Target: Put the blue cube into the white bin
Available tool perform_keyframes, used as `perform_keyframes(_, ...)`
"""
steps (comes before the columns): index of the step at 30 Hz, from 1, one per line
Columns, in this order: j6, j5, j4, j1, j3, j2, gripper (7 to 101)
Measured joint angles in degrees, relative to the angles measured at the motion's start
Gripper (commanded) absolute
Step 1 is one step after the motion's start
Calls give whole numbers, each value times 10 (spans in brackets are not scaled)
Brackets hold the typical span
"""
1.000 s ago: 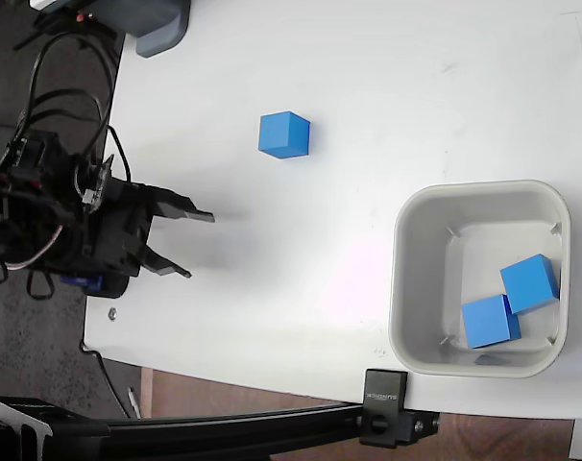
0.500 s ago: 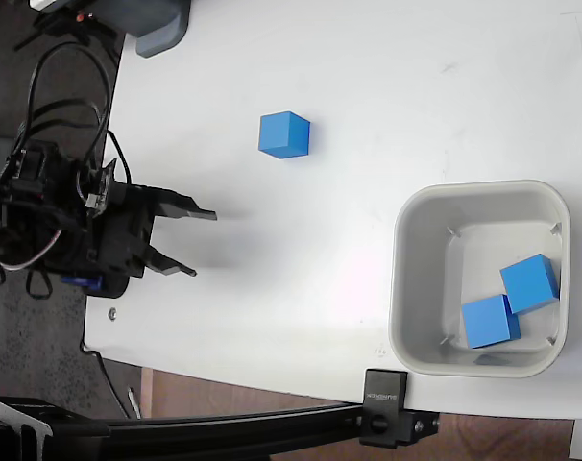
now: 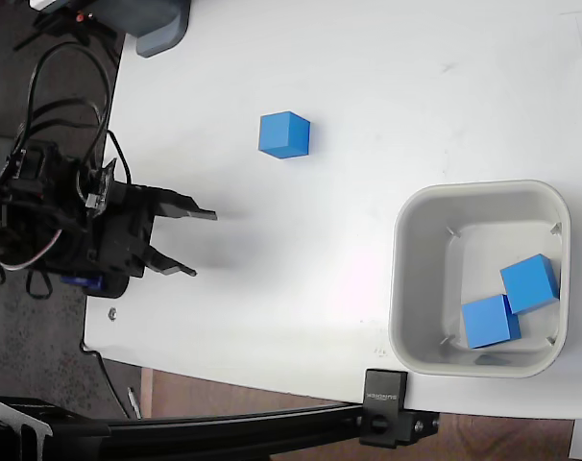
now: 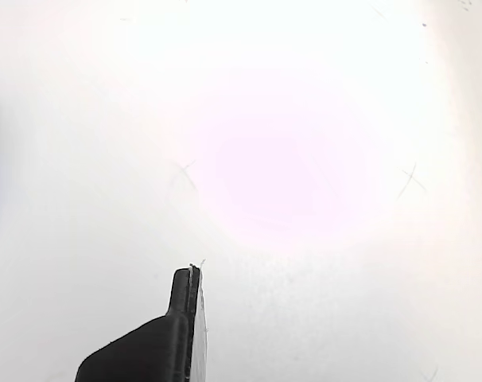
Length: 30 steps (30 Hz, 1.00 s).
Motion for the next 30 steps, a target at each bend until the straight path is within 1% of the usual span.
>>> perform_keyframes(4, -6, -3, 0, 0, 0, 0, 1003)
perform_keyframes(10, -15, -22, 0, 0, 0, 0, 1003)
perform_keyframes(30, -14, -22, 0, 3, 0, 0, 1003)
